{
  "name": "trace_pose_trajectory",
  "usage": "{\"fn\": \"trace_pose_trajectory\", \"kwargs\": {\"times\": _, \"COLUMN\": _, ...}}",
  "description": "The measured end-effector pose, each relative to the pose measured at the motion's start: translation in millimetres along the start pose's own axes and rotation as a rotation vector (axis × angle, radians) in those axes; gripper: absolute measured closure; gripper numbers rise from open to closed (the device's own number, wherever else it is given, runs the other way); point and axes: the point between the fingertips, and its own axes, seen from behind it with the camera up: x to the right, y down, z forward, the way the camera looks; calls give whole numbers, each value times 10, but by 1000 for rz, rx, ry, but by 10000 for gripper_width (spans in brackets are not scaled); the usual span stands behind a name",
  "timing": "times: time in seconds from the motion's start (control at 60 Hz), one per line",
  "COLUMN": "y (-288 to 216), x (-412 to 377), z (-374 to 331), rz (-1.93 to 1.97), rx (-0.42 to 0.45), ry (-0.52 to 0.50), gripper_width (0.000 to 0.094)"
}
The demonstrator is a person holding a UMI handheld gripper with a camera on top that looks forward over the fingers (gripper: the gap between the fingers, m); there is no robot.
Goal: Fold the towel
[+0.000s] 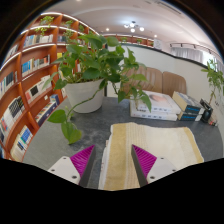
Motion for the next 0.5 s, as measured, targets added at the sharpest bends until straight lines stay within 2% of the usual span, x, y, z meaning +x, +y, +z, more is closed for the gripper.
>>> {"fn": "trace_pose_trajectory", "kwargs": {"times": 0.067, "y": 127, "x": -34, "z": 145, "rz": -11, "rx": -39, "ry": 1, "gripper_width": 346}}
{"fn": "trace_pose_trajectory", "kwargs": {"times": 0.1, "y": 71, "x": -33, "z": 135, "rz": -15, "rx": -5, "ry": 5, "gripper_width": 387}}
{"fn": "trace_pose_trajectory", "kwargs": {"times": 0.167, "y": 117, "x": 37, "z": 151, "rz": -3, "rx": -7, "ry": 24, "gripper_width": 628}}
{"fn": "trace_pose_trajectory", "kwargs": {"times": 0.217, "y": 131, "x": 93, "z": 155, "rz": 14, "rx": -6, "ry": 38, "gripper_width": 772}}
{"fn": "trace_pose_trajectory", "kwargs": {"times": 0.233, "y": 129, "x": 128, "z": 159, "rz": 15, "rx": -5, "ry": 46, "gripper_width": 792}}
{"fn": "trace_pose_trajectory", "kwargs": {"times": 0.25, "y": 126, "x": 175, "z": 161, "rz": 13, "rx": -4, "ry": 60, "gripper_width": 913}}
{"fn": "trace_pose_trajectory", "kwargs": {"times": 0.417, "y": 83, "x": 129, "z": 134, "rz": 81, "rx": -75, "ry": -18, "gripper_width": 915}}
{"fn": "trace_pose_trajectory", "kwargs": {"times": 0.5, "y": -196, "x": 201, "z": -50, "rz": 199, "rx": -45, "ry": -71, "gripper_width": 914}}
